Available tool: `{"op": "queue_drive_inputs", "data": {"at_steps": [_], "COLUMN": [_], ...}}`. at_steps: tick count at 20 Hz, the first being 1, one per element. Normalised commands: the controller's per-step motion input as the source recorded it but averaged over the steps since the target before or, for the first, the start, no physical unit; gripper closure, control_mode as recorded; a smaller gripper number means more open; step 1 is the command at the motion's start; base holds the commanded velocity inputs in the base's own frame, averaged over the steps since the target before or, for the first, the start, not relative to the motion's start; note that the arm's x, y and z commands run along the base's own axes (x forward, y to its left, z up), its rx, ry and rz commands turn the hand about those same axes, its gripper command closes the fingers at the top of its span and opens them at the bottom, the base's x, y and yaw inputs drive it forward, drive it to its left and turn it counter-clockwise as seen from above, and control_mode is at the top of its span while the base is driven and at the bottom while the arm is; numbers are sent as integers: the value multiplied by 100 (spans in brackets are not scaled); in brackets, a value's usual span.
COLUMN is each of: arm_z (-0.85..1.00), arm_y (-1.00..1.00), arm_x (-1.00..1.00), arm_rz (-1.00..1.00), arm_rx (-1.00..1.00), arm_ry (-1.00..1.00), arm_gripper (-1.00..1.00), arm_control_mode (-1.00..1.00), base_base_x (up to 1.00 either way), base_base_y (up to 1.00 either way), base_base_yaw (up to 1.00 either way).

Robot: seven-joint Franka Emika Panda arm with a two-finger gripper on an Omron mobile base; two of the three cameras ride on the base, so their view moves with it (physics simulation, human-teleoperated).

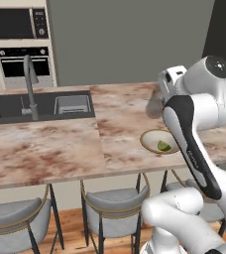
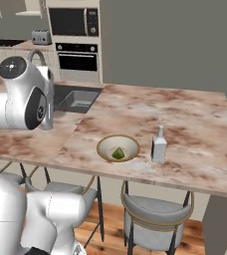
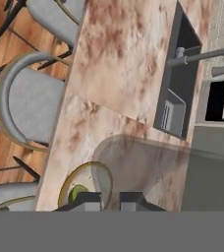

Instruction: There is a bowl on the dining counter. Grab a lemon wedge from the fridge and place it in the bowl. Then get the liquor bottle and glass cup from the cabinet and place them next to the bowl.

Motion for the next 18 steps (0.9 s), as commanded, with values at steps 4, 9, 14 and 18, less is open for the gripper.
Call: {"op": "queue_drive_inputs", "data": {"at_steps": [4, 9, 14, 18], "arm_z": [-69, -71, -80, -73], "arm_y": [27, 12, 8, 4], "arm_x": [98, 81, 64, 54], "arm_rz": [0, 0, 3, 3], "arm_rx": [0, 0, 0, 0], "arm_ry": [22, 13, 9, 6], "arm_gripper": [100, 100, 100, 100], "arm_control_mode": [-100, -100, -100, -100], "base_base_x": [0, 0, 0, 0], "base_base_y": [0, 0, 0, 0], "base_base_yaw": [0, 0, 0, 0]}}
